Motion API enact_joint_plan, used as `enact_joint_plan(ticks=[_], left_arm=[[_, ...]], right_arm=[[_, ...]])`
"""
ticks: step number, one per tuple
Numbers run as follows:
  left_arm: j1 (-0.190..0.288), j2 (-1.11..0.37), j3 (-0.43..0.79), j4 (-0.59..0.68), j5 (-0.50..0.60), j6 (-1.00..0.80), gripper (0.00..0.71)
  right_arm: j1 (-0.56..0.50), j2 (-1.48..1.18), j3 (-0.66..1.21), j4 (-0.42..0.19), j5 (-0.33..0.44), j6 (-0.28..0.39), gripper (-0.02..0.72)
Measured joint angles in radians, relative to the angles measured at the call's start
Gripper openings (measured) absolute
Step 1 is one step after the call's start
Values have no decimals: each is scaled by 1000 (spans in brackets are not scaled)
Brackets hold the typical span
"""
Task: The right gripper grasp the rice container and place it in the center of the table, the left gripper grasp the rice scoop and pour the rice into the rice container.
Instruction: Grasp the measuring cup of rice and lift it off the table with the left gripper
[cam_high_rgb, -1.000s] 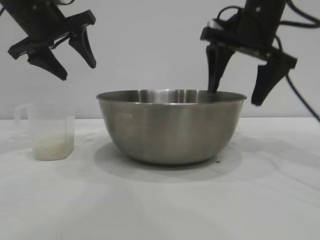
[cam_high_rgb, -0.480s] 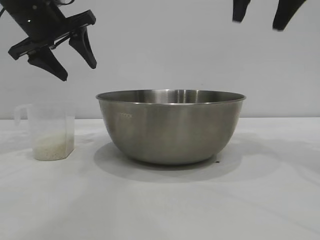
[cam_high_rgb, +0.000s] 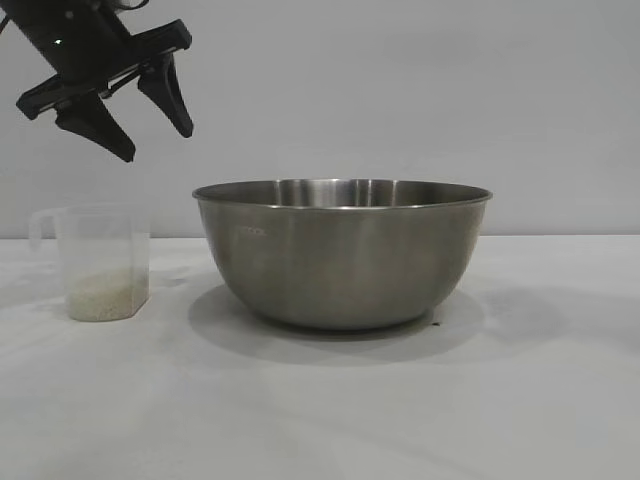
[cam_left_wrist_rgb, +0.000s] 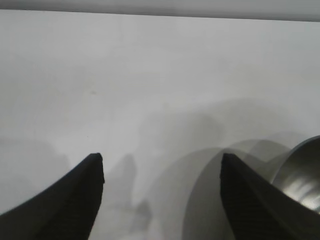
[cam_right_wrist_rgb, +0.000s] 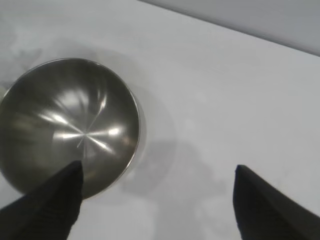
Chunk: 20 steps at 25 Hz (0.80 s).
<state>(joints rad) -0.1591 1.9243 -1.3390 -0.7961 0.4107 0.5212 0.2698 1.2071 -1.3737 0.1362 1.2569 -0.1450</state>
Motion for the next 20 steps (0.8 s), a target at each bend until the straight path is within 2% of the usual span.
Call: enact_joint_plan(ticks=[10,17,20], left_arm=[[0,0,0,0,0,0,437],[0,0,0,0,0,0,437],[0,0,0,0,0,0,437]], right_arm=[[0,-534,473,0,0,2,570],[0,-914,743,0,-98,2,570],[0,-1045,815,0,-112,2,570]])
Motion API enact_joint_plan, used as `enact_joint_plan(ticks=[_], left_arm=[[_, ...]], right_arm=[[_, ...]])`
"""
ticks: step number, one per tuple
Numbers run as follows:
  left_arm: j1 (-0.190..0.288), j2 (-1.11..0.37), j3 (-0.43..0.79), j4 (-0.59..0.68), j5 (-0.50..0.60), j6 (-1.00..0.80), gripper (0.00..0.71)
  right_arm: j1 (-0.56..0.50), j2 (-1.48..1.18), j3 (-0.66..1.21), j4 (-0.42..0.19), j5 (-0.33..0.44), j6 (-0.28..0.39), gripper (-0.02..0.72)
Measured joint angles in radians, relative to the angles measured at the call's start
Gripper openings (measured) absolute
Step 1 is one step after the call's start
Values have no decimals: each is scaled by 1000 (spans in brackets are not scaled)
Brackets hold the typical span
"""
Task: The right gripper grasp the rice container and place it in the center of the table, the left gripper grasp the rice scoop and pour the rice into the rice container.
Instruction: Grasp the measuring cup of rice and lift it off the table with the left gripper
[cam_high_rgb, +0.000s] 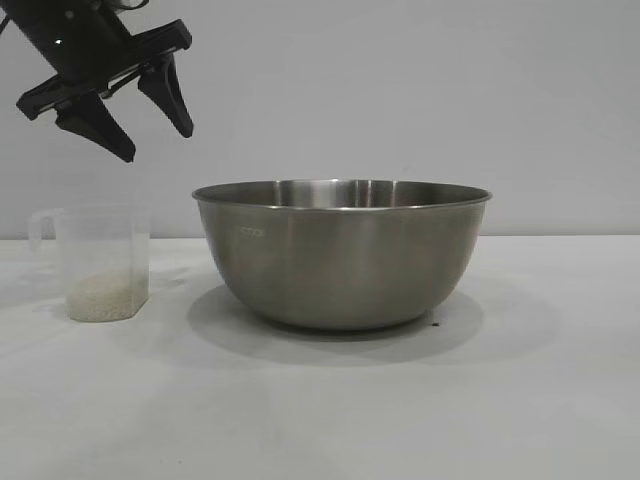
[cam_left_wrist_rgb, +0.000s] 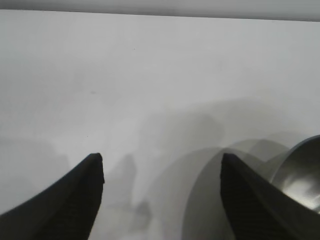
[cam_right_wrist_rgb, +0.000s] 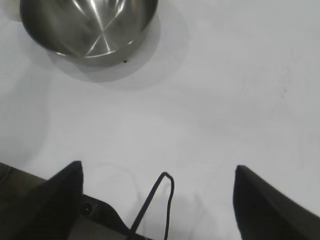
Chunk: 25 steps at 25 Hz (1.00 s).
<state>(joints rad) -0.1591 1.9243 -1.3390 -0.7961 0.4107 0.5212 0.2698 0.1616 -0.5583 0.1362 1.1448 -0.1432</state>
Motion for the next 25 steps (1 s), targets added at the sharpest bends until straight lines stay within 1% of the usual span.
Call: enact_joint_plan(ticks=[5,10,12,14,18,22,25], left_arm=[[0,0,0,0,0,0,437],[0,0,-2,19,14,0,437],[0,-10,-2,71,30,0,437],[0,-37,-2,151,43,0,437],[0,-134,-2,286,88,0,437],[0,-229,-2,382,170,-51,437],[0,-297,-2,445,256,-116,437]], right_arm=[[0,-164,62,10,-2,0,570],[0,-178,70,10,1,2,570],[0,-178,70,10,1,3,570],[0,-178,70,10,1,3,570],[0,-178,70,10,1,6,570],[0,-178,70,10,1,6,570],[0,-178,70,10,1,6,570]])
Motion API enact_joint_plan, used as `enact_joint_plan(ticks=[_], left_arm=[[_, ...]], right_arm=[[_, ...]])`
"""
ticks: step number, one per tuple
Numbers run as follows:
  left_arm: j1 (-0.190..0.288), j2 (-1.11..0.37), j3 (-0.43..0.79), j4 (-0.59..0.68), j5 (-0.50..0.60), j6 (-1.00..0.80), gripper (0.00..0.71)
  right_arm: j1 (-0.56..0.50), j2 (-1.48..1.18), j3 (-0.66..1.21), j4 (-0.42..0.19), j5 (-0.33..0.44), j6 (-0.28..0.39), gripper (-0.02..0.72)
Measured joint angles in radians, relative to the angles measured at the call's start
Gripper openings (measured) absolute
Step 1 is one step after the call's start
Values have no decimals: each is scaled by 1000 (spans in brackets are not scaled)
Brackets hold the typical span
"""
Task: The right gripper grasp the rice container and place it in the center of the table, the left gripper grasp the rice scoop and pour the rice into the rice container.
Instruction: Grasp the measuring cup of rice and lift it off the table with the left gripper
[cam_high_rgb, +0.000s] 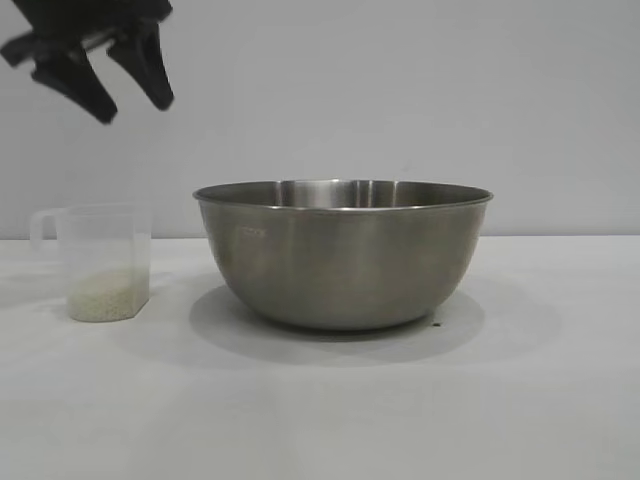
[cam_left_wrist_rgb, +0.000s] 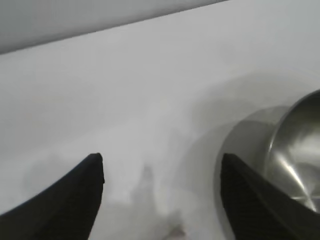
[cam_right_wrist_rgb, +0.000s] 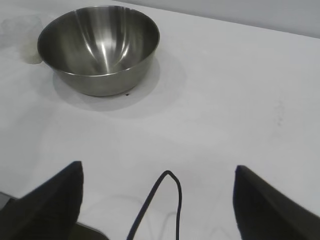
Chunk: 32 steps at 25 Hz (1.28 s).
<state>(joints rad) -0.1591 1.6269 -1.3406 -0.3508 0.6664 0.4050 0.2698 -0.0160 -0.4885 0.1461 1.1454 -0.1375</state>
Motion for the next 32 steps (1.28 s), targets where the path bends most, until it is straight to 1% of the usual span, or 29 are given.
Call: enact_joint_plan(ticks=[5,7,11,15,18,22,28,32], left_arm=[[0,-80,0,65,160,-74,437],[0,-112,12,94,207,-106,437],[0,-191,91,133,239,-145,437],[0,-282,202,135,238,-165,437],[0,-368,296,135,199,-167,437],[0,-479,439,135,97,-167,437],[0,-640,668,126,-140,-167,437],[0,-705,799,95,-274,-167,437]], right_arm=[[0,0,0,0,0,0,570],[0,0,0,0,0,0,570],[0,0,0,0,0,0,570],[0,0,0,0,0,0,570],[0,0,0,0,0,0,570],[0,0,0,0,0,0,570],[0,0,0,0,0,0,570],[0,0,0,0,0,0,570]])
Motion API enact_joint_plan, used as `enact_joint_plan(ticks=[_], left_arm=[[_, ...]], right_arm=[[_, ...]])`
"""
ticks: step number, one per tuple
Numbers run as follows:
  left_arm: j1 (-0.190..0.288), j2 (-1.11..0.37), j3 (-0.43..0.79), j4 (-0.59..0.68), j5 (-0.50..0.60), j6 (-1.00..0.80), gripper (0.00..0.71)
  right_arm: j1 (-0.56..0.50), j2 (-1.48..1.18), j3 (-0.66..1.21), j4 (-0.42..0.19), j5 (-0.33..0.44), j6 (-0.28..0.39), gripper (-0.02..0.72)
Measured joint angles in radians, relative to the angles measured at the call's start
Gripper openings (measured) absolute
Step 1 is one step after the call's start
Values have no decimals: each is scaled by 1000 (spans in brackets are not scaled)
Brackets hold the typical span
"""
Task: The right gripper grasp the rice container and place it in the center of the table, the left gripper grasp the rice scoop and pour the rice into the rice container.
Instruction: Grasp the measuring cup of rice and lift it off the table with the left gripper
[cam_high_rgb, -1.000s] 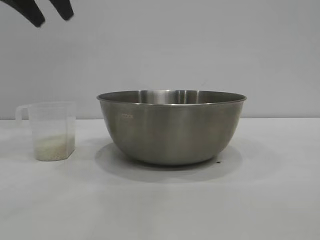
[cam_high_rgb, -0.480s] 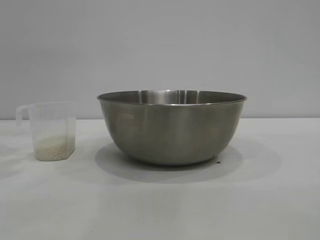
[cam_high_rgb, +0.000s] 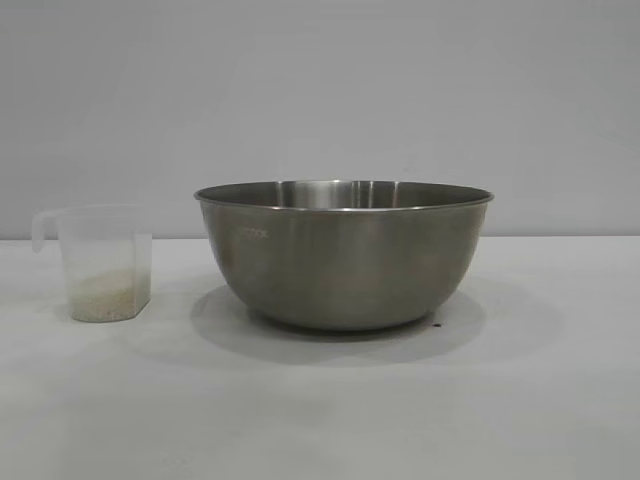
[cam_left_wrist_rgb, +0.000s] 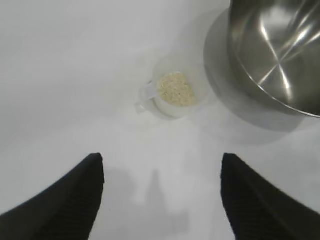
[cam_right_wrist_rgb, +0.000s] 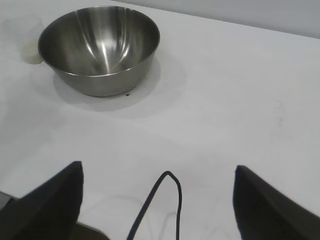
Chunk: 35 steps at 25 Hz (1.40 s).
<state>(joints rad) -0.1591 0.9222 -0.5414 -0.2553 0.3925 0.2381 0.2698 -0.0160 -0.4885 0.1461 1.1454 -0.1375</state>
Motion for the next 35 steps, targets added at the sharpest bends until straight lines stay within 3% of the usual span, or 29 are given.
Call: enact_joint_plan(ticks=[6,15,22,30,32,34,35], left_arm=[[-13,-14,169,-109,-241,0,437],[-177,-14,405,-129,-665,0,437],[-191,26,504,-110,-900,-1,437],[-191,294,507,35,-1156,-114,437],[-191,394,507,72,-1277,-139,370],[-191,507,507,95,-1412,-155,379],[-191,562,507,101,-1468,-157,321]], right_arm=[[0,0,0,0,0,0,570],[0,0,0,0,0,2,570],[0,0,0,0,0,2,570],[0,0,0,0,0,2,570],[0,0,0,0,0,2,570],[0,0,0,0,0,2,570],[0,0,0,0,0,2,570]])
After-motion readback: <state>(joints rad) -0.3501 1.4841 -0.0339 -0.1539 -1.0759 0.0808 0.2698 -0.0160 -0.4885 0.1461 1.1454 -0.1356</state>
